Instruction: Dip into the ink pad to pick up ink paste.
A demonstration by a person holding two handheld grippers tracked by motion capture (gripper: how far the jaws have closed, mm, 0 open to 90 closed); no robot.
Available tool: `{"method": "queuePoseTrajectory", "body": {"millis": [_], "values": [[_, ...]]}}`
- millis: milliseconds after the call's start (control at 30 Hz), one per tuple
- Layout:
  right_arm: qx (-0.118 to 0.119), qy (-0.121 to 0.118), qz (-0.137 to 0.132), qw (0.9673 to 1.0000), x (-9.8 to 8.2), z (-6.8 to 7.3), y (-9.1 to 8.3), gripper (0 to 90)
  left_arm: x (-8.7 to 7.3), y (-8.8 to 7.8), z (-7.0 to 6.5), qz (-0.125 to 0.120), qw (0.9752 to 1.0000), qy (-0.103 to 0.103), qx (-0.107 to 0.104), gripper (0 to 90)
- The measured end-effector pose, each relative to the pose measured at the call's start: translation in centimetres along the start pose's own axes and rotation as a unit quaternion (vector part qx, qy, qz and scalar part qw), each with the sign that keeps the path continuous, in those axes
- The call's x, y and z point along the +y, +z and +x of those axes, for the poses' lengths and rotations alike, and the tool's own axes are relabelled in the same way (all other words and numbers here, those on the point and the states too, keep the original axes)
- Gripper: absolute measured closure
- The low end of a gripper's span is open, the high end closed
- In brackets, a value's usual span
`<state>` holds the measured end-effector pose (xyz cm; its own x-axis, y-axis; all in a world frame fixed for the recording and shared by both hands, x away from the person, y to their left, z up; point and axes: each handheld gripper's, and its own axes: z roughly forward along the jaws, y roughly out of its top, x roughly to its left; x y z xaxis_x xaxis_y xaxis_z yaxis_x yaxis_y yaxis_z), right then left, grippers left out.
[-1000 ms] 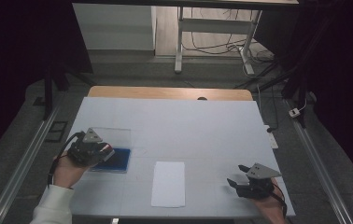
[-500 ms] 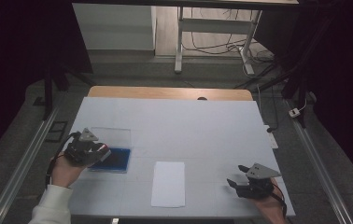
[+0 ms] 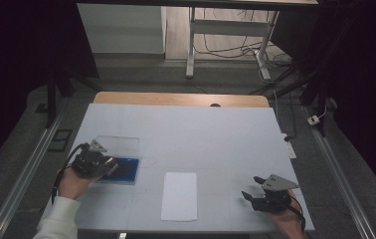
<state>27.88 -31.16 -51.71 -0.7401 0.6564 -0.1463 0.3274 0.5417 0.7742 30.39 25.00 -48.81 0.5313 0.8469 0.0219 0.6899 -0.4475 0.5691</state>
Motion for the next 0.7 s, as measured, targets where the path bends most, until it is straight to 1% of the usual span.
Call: {"method": "queuePoseTrajectory", "body": {"millis": [133,267,400,500,700], "values": [[0.0,0.0,0.001,1.0,0.0,0.0,0.0,29.2,-0.1,0.0,0.2,0.001,1.0,-0.005,-0.004,69.8],[0.0,-0.001,0.001,1.0,0.0,0.0,0.0,29.2,0.0,0.0,0.0,0.005,1.0,-0.003,0.0,69.8],[-0.001,0.0,0.001,1.0,0.0,0.0,0.0,29.2,0.2,0.1,-0.2,0.01,0.9999,-0.001,0.008,69.8],[0.003,0.0,-0.001,1.0,0.0,0.0,0.1,29.2,0.4,0.2,-0.5,0.016,0.9997,0.005,0.019,69.8],[0.002,0.001,0.001,1.0,0.1,0.2,0.2,29.3,0.9,0.5,-1.2,0.042,0.9982,0.019,0.039,69.9]]}}
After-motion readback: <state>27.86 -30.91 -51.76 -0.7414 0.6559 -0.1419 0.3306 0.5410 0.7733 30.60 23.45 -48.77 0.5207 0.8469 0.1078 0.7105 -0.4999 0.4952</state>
